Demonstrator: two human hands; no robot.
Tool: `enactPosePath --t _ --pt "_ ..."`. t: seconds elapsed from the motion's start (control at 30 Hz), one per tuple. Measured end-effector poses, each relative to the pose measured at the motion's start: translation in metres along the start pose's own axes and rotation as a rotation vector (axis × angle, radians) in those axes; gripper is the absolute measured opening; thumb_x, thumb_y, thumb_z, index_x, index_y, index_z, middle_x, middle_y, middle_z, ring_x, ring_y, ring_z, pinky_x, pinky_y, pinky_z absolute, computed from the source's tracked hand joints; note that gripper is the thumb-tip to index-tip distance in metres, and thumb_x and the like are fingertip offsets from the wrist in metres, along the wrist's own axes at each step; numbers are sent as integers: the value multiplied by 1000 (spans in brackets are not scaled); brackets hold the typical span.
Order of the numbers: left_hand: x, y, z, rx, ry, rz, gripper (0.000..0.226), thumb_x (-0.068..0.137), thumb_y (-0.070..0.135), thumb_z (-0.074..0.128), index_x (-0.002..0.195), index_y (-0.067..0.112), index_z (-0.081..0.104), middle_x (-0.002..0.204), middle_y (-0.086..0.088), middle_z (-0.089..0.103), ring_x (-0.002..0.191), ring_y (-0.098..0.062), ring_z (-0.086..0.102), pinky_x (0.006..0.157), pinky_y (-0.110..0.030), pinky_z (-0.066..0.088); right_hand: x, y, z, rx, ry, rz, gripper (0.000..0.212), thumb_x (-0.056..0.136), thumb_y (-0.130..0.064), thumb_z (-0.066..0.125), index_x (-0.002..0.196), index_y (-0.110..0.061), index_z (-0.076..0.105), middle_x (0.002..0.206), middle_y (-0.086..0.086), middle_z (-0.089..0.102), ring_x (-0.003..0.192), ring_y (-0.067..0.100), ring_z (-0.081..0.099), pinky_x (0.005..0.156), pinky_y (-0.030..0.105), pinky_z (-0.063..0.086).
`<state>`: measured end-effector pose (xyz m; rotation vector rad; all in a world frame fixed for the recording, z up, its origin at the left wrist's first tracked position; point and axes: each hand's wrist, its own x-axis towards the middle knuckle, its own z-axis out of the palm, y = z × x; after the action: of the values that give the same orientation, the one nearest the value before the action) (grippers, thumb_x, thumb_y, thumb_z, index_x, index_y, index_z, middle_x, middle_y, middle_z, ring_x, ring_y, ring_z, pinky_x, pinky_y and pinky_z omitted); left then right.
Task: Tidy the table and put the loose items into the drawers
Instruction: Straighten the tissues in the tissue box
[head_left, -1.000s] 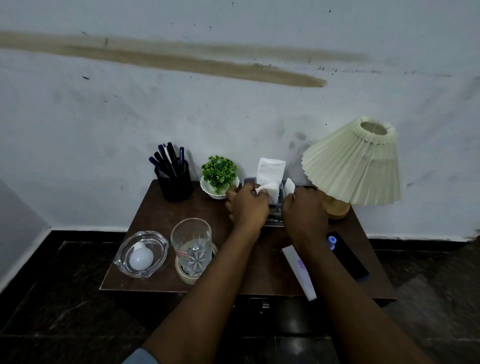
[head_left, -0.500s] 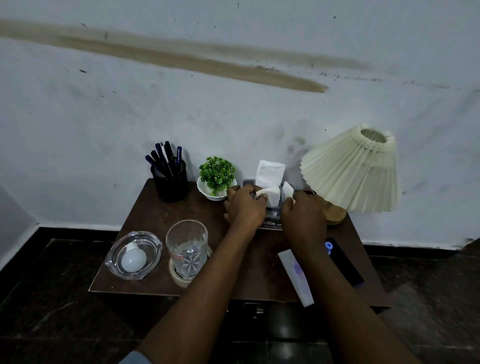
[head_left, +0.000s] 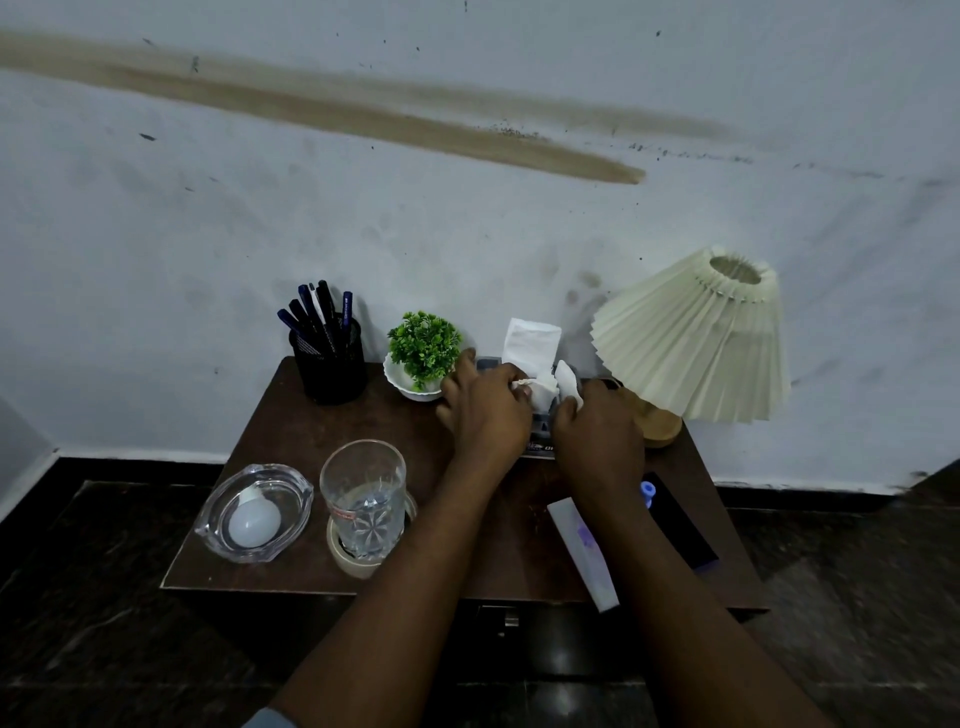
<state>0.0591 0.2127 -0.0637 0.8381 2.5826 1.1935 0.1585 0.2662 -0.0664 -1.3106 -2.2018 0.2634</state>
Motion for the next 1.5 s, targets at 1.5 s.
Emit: enactPosePath --t 1.5 --pt "31 28 -46 10 -135 203 31 67 13 54 94 28 57 132 -4 51 117 -34 53 96 -47 48 -2 13 10 149 -107 -126 48 99 -27 51 146 -17 48 136 11 55 117 32 57 90 46 52"
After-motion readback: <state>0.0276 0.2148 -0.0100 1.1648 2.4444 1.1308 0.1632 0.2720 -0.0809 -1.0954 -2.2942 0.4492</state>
